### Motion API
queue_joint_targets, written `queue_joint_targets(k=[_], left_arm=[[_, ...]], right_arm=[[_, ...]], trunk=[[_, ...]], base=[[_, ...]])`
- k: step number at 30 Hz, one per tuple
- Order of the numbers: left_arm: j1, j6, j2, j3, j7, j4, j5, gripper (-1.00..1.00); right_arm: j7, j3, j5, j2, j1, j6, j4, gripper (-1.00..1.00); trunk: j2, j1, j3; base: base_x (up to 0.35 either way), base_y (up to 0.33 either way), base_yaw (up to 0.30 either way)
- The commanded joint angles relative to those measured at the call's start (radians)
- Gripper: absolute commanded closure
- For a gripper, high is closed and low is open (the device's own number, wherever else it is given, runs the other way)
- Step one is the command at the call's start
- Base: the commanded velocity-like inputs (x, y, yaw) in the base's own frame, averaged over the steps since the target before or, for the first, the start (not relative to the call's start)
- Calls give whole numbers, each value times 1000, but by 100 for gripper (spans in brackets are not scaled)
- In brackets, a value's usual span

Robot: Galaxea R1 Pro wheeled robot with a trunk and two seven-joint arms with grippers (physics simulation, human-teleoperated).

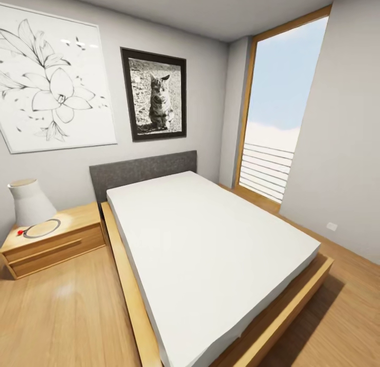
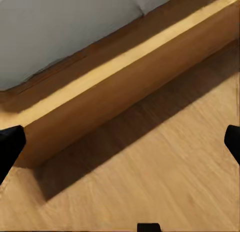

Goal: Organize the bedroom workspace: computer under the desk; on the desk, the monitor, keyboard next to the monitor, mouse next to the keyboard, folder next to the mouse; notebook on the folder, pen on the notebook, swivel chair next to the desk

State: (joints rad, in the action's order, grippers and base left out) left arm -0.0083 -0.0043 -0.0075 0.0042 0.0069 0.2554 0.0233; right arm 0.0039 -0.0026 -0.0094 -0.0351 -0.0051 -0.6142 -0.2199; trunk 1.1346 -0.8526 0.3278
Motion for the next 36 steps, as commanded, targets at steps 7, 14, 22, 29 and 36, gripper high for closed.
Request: queue_joint_targets(k=[7,14,22,29,36], left_arm=[[0,-157,10,2,-1,24,9,-100],[1,-428,17,3,0,-95,9,-100],[0,-484,19,3,1,-120,10,-100],[1,-519,21,3,2,-122,68,-100],[0,-574,21,3,2,-122,95,-100]], right_arm=[[-27,-2,-4,-1,-1,-18,-206,-100],[-28,3,0,-1,-1,-21,-157,-100],[-32,-1,2,8,-1,-31,-98,-100],[-33,-3,0,6,-1,-68,-89,-100],[-33,-3,0,5,-1,-79,-88,-100]], trunk=[[-14,8,-5],[-14,8,-5],[-14,8,-5],[-14,8,-5],[-14,8,-5]], base=[[0,0,0],[0,0,0],[0,0,142],[0,0,273],[11,-5,283]])
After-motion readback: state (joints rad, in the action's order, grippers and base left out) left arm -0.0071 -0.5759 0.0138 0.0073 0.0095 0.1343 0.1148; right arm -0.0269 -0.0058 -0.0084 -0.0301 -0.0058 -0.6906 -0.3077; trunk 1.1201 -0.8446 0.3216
